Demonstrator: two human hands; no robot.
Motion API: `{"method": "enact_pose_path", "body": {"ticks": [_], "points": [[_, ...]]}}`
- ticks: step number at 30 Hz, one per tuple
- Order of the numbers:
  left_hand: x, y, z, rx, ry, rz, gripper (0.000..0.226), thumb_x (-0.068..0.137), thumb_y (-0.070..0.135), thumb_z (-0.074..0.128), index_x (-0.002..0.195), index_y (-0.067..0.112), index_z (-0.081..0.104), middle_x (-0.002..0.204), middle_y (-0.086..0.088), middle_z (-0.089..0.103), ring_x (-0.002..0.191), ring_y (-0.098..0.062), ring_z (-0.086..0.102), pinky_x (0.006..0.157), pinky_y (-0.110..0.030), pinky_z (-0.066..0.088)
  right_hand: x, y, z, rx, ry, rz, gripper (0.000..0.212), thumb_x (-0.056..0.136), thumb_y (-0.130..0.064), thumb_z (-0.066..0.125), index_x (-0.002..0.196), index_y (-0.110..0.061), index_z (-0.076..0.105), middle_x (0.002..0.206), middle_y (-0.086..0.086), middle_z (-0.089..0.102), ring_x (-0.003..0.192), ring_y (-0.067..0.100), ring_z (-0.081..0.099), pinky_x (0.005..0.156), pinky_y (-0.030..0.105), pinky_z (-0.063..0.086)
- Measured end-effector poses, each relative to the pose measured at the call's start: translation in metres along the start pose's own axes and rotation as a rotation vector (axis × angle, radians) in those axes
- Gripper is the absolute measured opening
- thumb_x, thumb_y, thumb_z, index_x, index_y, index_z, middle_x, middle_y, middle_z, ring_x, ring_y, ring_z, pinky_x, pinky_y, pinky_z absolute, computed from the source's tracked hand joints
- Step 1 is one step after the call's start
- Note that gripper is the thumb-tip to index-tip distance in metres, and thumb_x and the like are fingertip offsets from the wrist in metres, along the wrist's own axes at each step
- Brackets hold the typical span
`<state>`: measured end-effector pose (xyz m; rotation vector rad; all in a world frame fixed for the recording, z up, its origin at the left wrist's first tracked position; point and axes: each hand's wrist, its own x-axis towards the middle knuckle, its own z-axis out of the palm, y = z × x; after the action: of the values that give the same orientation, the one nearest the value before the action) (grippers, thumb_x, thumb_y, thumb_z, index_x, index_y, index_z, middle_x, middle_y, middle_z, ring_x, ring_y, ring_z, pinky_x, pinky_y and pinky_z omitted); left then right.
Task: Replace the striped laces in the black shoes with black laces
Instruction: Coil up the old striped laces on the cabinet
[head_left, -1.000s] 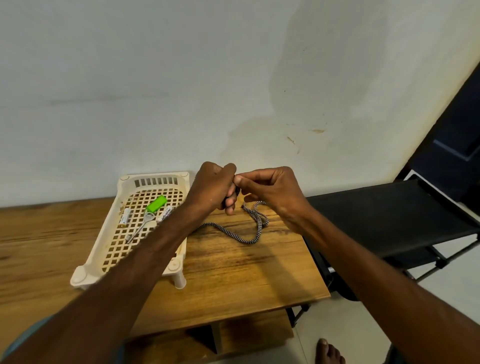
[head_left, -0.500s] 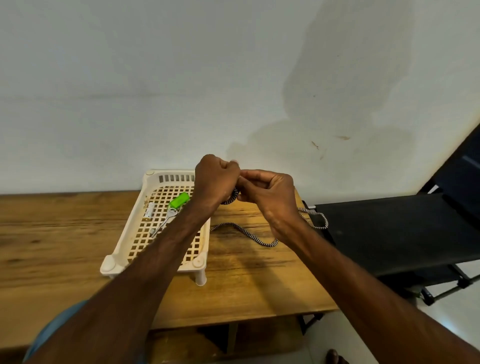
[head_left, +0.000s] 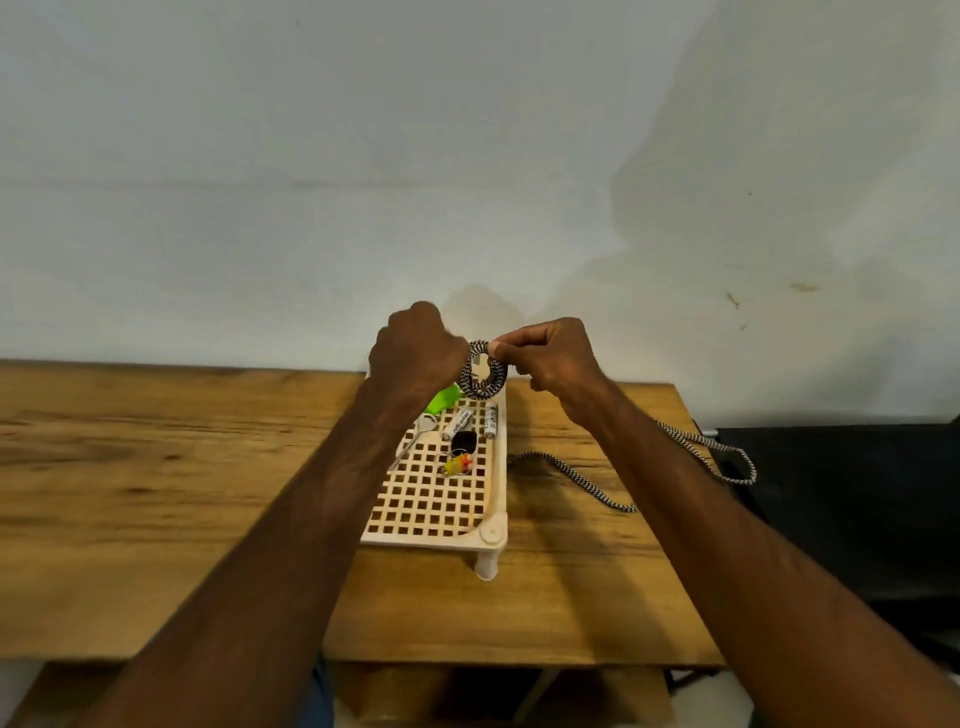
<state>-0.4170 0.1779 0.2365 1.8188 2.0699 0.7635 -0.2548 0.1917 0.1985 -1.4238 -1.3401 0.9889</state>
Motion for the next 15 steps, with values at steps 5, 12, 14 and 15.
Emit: {"method": "enact_pose_path", "body": {"ticks": [5,12,14,15], "points": [[0.002,-0.009,0.02,0.23,-0.277,-0.012,0.038,0.087,0.025,0.076,0.117,0.007,0.063,0.114,-0.014,0.069,0.104,-0.031,0.068,0.076,-0.035,0.05,0.035,0.006,0.012,-0.237,-0.061,0.031,0.011,0.081,-0.016,0.086,0.088,-0.009,0.083,0.075,0.0,0.074,0.054,0.004,0.057,0.038,0.013,0.038],[0.003,0.003,0.038,0.408,-0.21,-0.166,0.027,0.088,0.006,0.071,0.115,0.005,0.066,0.119,-0.011,0.068,0.114,-0.031,0.065,0.086,-0.042,0.05,0.062,-0.008,0.018,-0.599,-0.284,-0.132,0.019,0.079,-0.017,0.087,0.095,-0.01,0.083,0.094,0.006,0.079,0.088,0.01,0.071,0.074,0.021,0.054],[0.005,-0.002,0.035,0.391,-0.221,-0.094,0.026,0.087,0.008,0.073,0.112,0.008,0.067,0.105,-0.009,0.067,0.107,-0.029,0.067,0.075,-0.038,0.046,0.064,-0.008,0.023,-0.695,-0.309,-0.176,0.018,0.08,-0.019,0.087,0.096,-0.012,0.083,0.097,0.004,0.079,0.094,0.016,0.071,0.082,0.029,0.056],[0.004,-0.005,0.032,0.373,-0.23,-0.065,0.024,0.086,0.008,0.073,0.109,0.009,0.065,0.099,-0.009,0.064,0.104,-0.029,0.067,0.072,-0.037,0.045,0.064,-0.008,0.026,-0.753,-0.307,-0.196,0.017,0.081,-0.02,0.086,0.096,-0.014,0.083,0.097,0.002,0.079,0.093,0.016,0.071,0.083,0.032,0.057]]}}
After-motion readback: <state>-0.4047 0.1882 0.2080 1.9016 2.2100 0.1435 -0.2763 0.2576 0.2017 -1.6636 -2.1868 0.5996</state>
